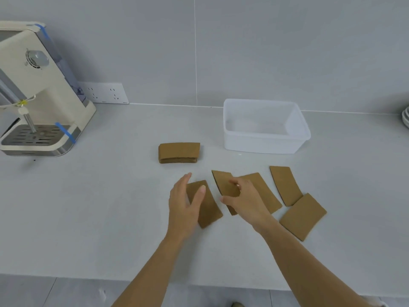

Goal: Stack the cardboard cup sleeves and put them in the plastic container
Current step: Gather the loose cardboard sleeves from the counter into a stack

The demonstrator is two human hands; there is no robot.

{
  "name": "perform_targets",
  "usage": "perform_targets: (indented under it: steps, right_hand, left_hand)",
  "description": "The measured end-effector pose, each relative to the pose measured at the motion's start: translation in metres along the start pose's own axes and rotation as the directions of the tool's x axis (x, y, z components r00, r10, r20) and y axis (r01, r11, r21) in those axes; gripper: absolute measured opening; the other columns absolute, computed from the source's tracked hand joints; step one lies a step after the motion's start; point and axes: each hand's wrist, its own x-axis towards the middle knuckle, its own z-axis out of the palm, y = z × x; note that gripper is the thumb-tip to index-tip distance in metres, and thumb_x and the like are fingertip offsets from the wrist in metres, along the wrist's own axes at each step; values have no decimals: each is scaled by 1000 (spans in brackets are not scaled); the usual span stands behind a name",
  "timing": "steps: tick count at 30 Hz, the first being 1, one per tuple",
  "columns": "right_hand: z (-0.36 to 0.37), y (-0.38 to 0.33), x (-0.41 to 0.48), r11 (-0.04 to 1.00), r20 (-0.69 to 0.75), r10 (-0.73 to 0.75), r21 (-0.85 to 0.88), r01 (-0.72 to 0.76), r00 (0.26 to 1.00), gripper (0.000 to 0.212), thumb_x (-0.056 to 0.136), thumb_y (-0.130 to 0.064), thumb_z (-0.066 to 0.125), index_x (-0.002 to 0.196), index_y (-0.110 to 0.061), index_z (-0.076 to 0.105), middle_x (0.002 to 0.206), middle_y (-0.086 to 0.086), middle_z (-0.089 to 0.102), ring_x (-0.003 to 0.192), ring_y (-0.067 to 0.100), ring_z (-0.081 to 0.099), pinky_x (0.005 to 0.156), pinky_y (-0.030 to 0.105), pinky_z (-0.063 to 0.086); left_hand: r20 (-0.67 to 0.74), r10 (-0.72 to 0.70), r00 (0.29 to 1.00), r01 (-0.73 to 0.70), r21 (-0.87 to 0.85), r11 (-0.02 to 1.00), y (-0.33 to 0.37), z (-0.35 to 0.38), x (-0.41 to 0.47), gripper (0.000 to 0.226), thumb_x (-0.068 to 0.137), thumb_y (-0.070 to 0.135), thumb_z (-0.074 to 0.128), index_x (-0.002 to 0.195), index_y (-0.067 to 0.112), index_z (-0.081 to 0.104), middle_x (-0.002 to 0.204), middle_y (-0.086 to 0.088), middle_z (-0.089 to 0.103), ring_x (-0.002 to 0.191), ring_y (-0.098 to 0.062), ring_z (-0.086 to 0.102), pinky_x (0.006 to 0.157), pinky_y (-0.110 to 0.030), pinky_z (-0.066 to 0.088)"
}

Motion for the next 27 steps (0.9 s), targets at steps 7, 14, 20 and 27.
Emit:
perform_targets:
  steps: [7, 14, 20, 27]
  right_hand:
    - [23, -38, -21, 973, -17, -199, 112, 200, 980, 57, 81, -23, 66, 133, -21, 43, 134, -5, 42, 112, 4, 39, 89, 19, 34]
    - [65, -46, -41, 945, 79, -327, 18, 326, 942, 57, 82, -25, 63, 134, -24, 41, 132, -9, 39, 127, 13, 37, 107, 34, 37]
    - [84, -44, -45, 897, 226, -355, -190, 399, 907, 55, 90, -34, 52, 141, -20, 38, 151, -3, 27, 141, 15, 19, 116, 44, 14]
    - [77, -47, -27, 921, 134, -304, -212, 327, 943, 31, 92, -37, 46, 111, -16, 59, 108, 3, 62, 92, 16, 56, 80, 27, 45]
  left_hand:
    - [356, -345, 868, 462, -833, 304, 12, -19, 10, 61, 85, 52, 48, 131, 12, 49, 126, -11, 58, 114, -25, 56, 101, -38, 41]
    - [535, -267, 802, 587, -788, 184, -4, -33, 0, 77, 69, 67, 52, 125, 14, 59, 122, -8, 65, 116, -29, 58, 103, -43, 40]
    - [528, -281, 801, 573, -813, 105, -17, -40, -1, 73, 80, 68, 42, 131, 16, 53, 132, -9, 59, 124, -24, 54, 103, -46, 39]
    - [513, -336, 790, 549, -835, 15, -35, -53, -2, 71, 77, 64, 51, 128, 16, 56, 126, -12, 64, 115, -29, 61, 87, -45, 53]
